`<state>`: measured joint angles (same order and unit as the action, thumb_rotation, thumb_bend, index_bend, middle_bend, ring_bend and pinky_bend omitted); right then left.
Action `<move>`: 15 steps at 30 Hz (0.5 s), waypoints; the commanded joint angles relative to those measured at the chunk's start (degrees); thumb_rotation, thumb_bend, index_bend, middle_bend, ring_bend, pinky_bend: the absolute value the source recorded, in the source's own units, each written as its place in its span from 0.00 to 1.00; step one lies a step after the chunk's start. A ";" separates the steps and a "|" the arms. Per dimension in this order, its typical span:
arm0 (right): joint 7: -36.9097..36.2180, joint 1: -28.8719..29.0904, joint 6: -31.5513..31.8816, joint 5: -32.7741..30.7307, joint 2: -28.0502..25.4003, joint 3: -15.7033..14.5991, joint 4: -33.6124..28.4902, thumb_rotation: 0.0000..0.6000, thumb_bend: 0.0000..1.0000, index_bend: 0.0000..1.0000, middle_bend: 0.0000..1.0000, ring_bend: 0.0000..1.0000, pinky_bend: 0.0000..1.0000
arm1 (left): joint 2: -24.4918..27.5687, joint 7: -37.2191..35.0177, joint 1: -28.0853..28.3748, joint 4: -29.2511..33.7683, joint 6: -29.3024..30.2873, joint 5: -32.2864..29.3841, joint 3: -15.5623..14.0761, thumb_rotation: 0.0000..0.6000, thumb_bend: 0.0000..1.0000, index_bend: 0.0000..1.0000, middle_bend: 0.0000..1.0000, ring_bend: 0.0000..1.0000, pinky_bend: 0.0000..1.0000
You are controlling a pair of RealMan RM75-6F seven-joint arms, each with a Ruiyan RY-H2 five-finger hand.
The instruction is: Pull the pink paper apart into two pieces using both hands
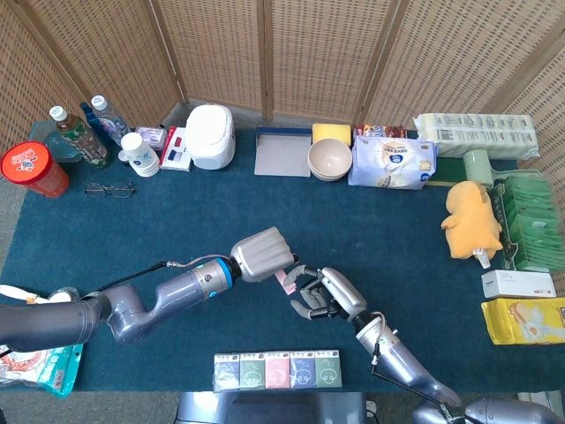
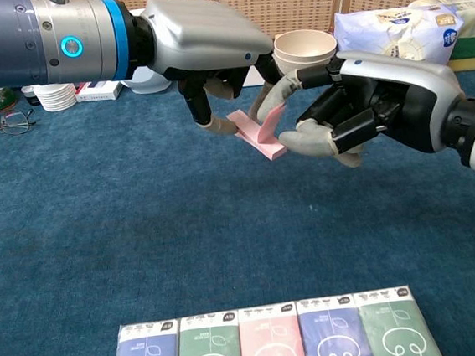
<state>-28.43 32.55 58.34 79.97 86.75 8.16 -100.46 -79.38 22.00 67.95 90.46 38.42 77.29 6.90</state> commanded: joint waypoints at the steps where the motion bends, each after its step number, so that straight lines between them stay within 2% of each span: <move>1: -0.03 0.01 0.01 0.01 -0.01 0.05 0.04 1.00 0.39 0.42 0.91 0.88 0.81 | 0.04 -0.06 -0.03 0.02 0.10 0.07 -0.05 1.00 0.39 0.64 1.00 0.96 0.98; 15: 0.38 0.08 0.33 -0.26 0.84 0.40 0.59 1.00 0.41 0.49 0.93 0.89 0.81 | -0.10 -0.49 0.15 0.07 0.22 0.87 -0.31 1.00 0.39 0.64 1.00 0.96 0.98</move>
<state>-28.06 32.64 58.66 79.71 87.57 8.56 -99.88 -79.47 21.52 68.08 90.55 38.66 78.15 6.61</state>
